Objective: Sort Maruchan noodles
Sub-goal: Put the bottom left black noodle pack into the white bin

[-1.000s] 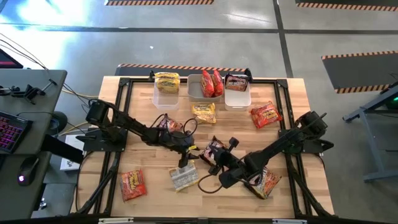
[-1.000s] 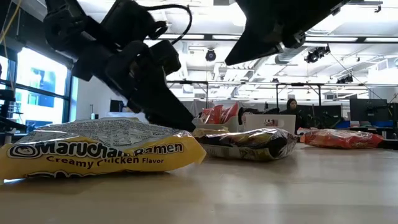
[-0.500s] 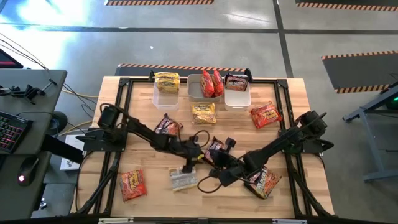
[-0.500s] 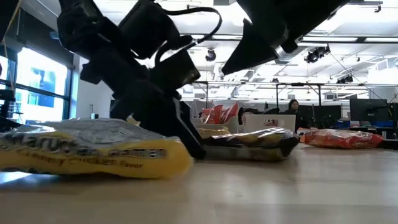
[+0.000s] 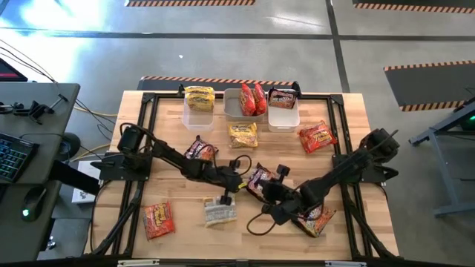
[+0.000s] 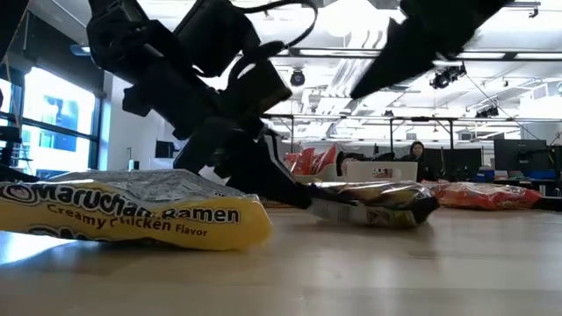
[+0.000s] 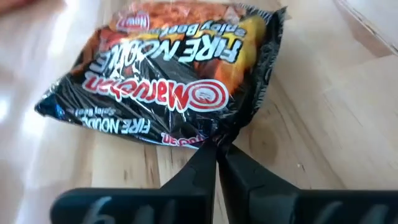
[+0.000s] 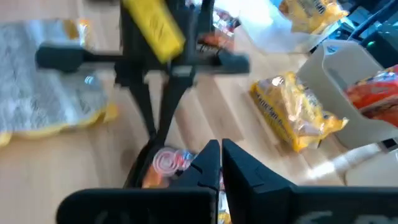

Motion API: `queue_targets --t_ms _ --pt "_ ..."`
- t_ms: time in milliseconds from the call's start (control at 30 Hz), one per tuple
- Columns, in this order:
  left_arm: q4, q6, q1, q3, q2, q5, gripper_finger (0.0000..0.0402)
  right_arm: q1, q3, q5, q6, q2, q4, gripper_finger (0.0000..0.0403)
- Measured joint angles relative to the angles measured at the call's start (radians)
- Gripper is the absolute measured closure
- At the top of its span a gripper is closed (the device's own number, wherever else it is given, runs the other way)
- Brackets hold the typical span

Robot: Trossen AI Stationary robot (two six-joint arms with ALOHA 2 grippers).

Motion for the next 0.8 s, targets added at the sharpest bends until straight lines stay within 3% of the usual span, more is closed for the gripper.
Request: queue_targets --t_ms 167,300,433,567,800 --pt "0.003 0.178 -0.003 -0.001 -0.032 -0.068 0.0400 0.013 -0.149 -0.119 -0.012 -0.038 0.138 0.0403" --pt "-0.003 0.370 -0.014 -0.003 -0.069 -0.143 0.0401 -0.049 -0.195 -0.252 -0.025 -0.089 0.155 0.0402" --pt "0.001 0.477 -0.019 -0.003 -0.107 -0.214 0.0401 -0.159 -0.155 -0.492 -0.085 -0.136 0.078 0.0387" --pt "-0.014 0.516 -0.024 -0.004 -0.130 -0.232 0.0401 -0.240 -0.074 -0.685 -0.188 -0.150 -0.031 0.0324" --pt "-0.011 0.585 -0.044 -0.003 -0.131 -0.261 0.0401 -0.339 0.072 -0.736 -0.320 -0.150 -0.281 0.0178"
